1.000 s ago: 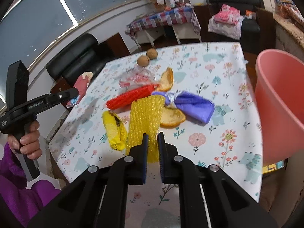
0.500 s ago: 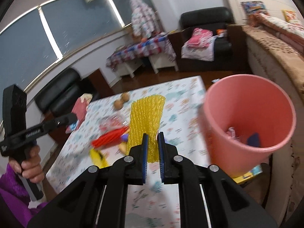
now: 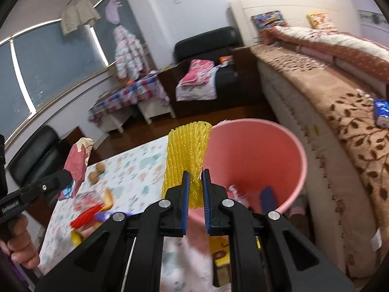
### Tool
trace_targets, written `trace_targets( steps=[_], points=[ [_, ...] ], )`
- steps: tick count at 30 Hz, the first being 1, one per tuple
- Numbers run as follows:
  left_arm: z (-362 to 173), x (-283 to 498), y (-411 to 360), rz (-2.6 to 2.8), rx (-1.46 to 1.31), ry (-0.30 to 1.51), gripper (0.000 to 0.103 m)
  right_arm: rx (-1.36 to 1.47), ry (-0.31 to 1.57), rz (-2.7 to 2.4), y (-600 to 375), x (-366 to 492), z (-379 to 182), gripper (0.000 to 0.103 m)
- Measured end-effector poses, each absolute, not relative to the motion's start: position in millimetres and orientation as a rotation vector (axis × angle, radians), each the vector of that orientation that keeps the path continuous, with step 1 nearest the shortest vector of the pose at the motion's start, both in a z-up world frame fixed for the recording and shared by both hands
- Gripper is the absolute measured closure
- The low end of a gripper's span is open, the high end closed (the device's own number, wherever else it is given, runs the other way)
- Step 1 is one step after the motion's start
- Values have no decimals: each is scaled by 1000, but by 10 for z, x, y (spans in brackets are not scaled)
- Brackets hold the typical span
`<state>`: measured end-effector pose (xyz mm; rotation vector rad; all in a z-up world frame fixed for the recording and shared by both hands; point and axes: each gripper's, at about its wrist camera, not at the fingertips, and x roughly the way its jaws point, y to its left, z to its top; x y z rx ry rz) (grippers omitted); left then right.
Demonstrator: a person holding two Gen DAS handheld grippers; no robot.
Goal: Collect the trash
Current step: 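Carry the pink-blue packet and yellow foam net over the pink bucket with both tools, then open both tools to drop the packet and net into the bucket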
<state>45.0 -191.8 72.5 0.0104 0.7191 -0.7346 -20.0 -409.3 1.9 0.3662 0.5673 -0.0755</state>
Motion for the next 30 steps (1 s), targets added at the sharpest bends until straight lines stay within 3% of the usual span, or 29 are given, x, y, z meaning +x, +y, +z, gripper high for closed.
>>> trace_targets(
  steps=[12,24,26,28,30],
  points=[
    [484,667,-2823,-824,64,762,91,368,570,-207,-4531,-108,-108,92],
    [82,876,-3119,-801,72,870,90,361,633,-235,-4583,41,-333,92],
    [55,872,-3128,-808,81,879,85,353,641,-244,-4563,48,-348,92],
    [51,865,-3131,-809,86,878,67,353,649,-252,-4559,46,-361,90],
    [65,856,-3124,-807,84,868,63,372,655,-250,-4581,51,-371,77]
  ],
)
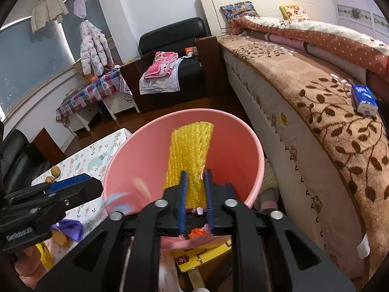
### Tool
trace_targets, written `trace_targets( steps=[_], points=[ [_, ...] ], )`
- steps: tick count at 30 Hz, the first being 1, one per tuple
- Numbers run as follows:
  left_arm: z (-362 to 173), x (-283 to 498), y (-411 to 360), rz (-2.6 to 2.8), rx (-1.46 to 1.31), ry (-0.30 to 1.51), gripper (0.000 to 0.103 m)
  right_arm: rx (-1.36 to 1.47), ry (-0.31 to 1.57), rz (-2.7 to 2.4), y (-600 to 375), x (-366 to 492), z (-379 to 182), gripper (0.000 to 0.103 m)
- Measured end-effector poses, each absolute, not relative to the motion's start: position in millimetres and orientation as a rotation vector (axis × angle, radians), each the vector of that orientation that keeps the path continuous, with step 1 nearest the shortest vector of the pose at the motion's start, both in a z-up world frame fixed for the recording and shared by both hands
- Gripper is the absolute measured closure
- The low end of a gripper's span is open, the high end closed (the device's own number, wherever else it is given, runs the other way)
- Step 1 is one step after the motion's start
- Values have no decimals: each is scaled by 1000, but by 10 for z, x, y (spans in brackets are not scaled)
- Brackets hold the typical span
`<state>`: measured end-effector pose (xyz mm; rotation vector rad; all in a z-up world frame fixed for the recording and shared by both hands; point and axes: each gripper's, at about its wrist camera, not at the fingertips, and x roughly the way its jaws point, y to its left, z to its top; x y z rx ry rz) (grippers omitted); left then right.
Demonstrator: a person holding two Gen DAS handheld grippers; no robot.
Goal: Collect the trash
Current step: 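Open both tools to drop the packet and net into the bucket, then move both tools back over the remaining trash on the table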
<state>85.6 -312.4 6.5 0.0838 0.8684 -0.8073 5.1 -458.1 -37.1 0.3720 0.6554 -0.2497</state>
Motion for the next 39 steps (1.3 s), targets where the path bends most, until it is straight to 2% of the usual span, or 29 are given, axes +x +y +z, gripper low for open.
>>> trace_targets(
  steps=[2,13,28,34,39],
  points=[
    [96,841,-3108,-808,82,863,63,388,650,-240,-4596,42,-368,71],
    [497,766,-2720,-772,61,769,63,372,604,-218,-4467,-79,-234,71],
    [1127,449,-1342,-564,37,625,63,289,530,-54,-3685,-271,53,71],
    [1008,293,-772,-443,6,666,63,247,565,20,-3356,-269,-36,71],
    [711,178,-369,-355,-29,743,63,241,592,65,-3174,-281,-116,71]
  ],
)
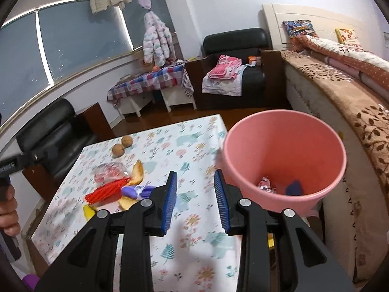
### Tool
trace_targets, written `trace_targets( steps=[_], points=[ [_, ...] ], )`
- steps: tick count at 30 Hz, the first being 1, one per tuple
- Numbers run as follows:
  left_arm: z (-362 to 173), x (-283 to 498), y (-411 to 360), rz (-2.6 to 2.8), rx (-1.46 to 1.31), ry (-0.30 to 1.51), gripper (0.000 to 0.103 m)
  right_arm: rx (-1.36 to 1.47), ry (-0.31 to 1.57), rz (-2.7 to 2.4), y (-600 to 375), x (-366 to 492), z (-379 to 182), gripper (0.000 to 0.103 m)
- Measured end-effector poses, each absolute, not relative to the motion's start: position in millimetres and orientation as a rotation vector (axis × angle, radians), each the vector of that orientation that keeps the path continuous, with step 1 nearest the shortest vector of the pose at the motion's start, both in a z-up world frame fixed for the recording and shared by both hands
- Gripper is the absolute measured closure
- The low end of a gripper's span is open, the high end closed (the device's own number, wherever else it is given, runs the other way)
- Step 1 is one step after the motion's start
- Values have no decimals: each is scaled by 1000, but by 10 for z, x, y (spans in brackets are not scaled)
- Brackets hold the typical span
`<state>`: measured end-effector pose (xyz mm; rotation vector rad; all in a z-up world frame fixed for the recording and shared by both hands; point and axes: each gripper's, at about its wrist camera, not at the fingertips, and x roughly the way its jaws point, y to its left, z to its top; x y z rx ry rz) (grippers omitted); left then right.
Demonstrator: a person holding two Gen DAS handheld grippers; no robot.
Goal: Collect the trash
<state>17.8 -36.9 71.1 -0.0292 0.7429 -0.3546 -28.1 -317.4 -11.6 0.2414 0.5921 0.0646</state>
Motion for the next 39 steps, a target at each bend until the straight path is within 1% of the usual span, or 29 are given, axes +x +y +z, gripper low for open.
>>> trace_targets(
  steps=[6,9,12,17,26,27,28,29,30,32,33,34,39],
  points=[
    [387,129,-177,-326,-49,811,63,240,641,108,-3058,-260,-190,71],
    [302,118,-253,-378,20,817,62,234,667,121,-3009,-229,-223,71],
    [241,135,-383,-438,87,817,59,232,687,125,-2974,-198,-256,71],
    [25,225,-604,-475,232,823,59,237,725,133,-2948,-110,-324,71],
    [-265,430,-741,-507,354,824,59,269,813,195,-2883,132,-466,71],
    [-296,443,-749,-509,364,824,61,270,817,198,-2873,156,-475,70],
    [-319,456,-748,-512,370,827,66,272,824,203,-2864,196,-489,70],
    [-334,463,-749,-513,374,830,69,273,828,205,-2854,222,-505,66],
    [-353,478,-744,-511,377,834,77,275,836,205,-2842,262,-525,62],
    [-380,515,-711,-507,364,846,82,281,849,213,-2822,334,-555,61],
    [-390,533,-680,-502,353,848,89,282,859,220,-2810,378,-575,61],
    [-388,548,-655,-496,345,849,91,279,866,224,-2797,413,-588,61],
    [-281,554,-496,-504,256,848,93,251,907,249,-2743,630,-686,61]
  ],
)
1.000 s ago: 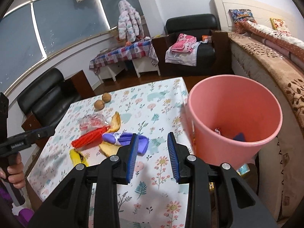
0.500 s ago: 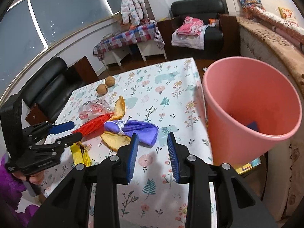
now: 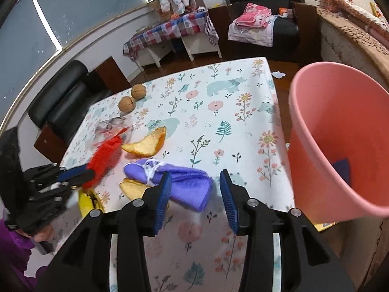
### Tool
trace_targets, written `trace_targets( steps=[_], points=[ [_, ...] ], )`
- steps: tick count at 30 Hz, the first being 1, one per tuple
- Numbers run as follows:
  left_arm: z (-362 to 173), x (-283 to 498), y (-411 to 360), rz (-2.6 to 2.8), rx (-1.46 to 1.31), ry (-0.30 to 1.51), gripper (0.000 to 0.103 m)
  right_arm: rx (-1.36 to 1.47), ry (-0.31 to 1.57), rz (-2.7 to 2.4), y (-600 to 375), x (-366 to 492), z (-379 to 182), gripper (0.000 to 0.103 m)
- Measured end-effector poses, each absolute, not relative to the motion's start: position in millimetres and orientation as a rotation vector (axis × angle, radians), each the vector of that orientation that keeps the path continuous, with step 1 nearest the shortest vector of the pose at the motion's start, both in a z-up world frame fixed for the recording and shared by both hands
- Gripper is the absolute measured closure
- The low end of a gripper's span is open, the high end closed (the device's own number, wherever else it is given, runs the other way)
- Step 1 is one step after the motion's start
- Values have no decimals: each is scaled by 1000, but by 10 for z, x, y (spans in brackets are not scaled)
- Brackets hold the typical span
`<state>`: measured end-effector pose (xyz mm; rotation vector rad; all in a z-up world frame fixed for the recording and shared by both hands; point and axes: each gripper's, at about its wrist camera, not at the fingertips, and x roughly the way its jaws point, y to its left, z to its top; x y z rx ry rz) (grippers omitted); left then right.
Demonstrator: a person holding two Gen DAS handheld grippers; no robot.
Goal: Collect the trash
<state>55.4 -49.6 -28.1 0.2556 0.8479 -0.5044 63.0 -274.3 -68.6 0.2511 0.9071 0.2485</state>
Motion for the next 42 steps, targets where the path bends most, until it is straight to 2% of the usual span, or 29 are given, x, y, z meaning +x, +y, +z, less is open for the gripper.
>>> trace_targets(
  steps=[2,3,11,12,14,18,20,42],
  points=[
    [-210,532,-436,-522,211,842,93,253,927,258,-2749,709,-733,60],
    [-174,524,-404,-530,186,840,93,261,931,263,-2755,724,-743,54],
    [-65,447,-365,-550,108,831,93,306,947,353,-2716,717,-787,52],
    [-49,439,-368,-549,105,827,93,293,944,372,-2670,692,-777,54],
    [-18,415,-370,-550,94,821,93,254,937,388,-2583,639,-750,71],
    [40,367,-366,-552,80,809,93,216,919,379,-2506,543,-724,94],
    [68,333,-367,-550,77,802,93,214,908,375,-2500,488,-704,97],
    [418,201,-636,-599,39,745,93,289,664,313,-2946,-48,14,100]
  ],
)
